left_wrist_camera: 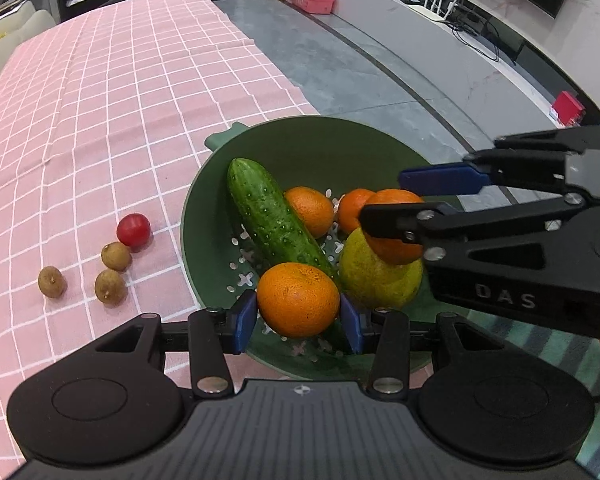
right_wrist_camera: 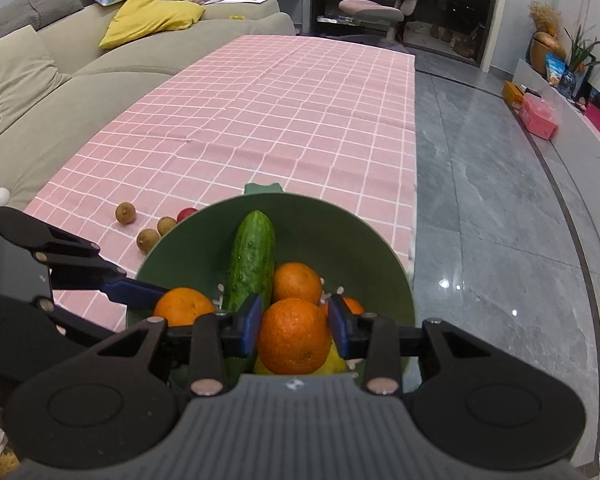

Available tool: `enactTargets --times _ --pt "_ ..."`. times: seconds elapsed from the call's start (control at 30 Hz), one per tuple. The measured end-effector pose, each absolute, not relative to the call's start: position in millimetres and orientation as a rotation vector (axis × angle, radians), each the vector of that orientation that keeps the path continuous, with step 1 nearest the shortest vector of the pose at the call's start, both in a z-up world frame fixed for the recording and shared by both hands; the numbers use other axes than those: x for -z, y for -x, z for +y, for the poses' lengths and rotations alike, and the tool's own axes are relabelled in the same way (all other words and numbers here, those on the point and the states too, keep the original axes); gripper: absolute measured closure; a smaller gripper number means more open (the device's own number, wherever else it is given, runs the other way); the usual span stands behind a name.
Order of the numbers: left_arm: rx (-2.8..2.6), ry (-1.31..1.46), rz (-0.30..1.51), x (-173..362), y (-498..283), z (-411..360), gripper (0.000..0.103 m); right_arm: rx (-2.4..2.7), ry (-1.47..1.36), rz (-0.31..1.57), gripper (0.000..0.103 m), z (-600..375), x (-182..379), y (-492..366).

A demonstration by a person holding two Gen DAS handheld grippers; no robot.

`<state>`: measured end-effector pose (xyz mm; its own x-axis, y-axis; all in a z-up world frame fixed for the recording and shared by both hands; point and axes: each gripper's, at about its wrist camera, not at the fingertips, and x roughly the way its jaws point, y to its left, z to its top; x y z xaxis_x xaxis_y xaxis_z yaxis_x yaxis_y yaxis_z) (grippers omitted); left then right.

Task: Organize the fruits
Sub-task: 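Carry both oranges over the green colander and open both tools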

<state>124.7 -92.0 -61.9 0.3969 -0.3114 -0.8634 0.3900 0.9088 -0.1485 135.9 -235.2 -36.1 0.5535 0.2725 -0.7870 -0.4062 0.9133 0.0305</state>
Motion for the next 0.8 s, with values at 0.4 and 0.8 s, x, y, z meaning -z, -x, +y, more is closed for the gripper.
enactTargets --times 0.4,0.8 --pt "0.490 -0.062 1.090 67 -125 -92 0.047 -0.409 0.165 0.904 0.069 -226 45 -152" --pt "0.467 -0.001 1.038 44 -117 -76 0.033 -0.386 0.153 0.876 0.061 -229 32 -145"
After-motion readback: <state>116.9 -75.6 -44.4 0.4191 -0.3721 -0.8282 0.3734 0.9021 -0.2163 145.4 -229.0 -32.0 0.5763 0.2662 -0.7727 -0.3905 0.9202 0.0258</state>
